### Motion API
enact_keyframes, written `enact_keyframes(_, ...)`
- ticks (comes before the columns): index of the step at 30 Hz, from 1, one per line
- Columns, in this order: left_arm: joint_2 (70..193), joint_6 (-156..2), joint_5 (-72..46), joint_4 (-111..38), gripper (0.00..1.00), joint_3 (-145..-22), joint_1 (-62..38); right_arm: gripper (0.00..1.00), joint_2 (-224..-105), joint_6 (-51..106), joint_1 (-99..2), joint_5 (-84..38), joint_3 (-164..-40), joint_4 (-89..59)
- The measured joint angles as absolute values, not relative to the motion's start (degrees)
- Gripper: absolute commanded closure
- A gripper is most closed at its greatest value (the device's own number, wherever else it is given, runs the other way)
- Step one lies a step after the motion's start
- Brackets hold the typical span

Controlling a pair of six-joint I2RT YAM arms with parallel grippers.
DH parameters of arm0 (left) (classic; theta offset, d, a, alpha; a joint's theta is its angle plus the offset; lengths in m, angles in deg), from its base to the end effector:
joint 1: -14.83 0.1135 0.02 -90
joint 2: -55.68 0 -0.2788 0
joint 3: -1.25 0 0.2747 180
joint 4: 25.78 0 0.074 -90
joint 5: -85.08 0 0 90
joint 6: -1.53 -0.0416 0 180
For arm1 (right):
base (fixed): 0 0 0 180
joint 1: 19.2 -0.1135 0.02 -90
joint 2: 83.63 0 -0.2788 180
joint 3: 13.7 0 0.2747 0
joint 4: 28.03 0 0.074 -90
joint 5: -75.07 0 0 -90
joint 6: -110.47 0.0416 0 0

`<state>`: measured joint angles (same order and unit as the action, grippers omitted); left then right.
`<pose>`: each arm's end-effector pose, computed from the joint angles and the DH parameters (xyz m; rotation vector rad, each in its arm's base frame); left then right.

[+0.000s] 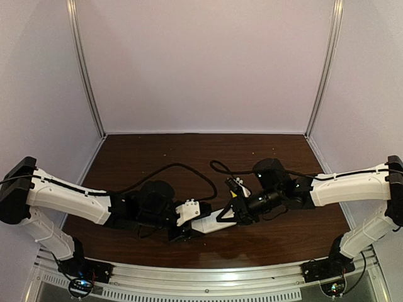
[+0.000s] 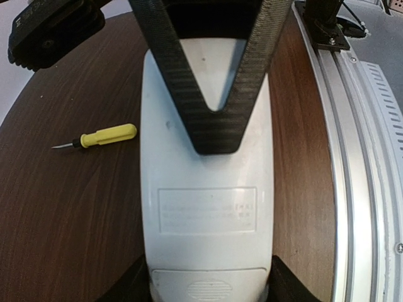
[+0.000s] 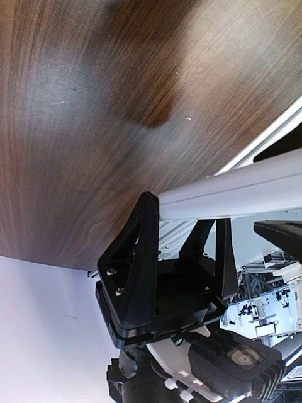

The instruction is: Unload the batteries from the remote control

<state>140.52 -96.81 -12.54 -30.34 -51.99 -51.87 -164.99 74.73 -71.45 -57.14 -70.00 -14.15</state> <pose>0.1223 -0.2979 0.1792 1.4545 1.7672 -0.6993 0.1668 0.2610 0.2069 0.4356 -2.6199 -1.6027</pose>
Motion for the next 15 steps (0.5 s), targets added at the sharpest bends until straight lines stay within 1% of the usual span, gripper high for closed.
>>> enact_keyframes(4, 140.54, -96.81, -12.49, -30.34, 1.00, -51.99, -51.87, 0.74, -165.08, 74.73, -71.45, -57.01, -69.98, -14.15)
enact_keyframes(8, 140.56, -96.81, -12.27, -30.54, 1.00, -51.99, -51.87, 0.80, -165.54, 74.73, -71.45, -56.84, -69.98, -14.18)
enact_keyframes(11, 140.85, -96.87, -11.68, -30.69, 1.00, -51.99, -51.87, 0.90, -165.85, 75.12, -71.45, -56.99, -69.96, -15.27)
enact_keyframes(15, 140.96, -96.96, -11.07, -30.52, 1.00, -52.01, -51.87, 1.00, -165.85, 75.32, -71.45, -57.19, -69.89, -16.27)
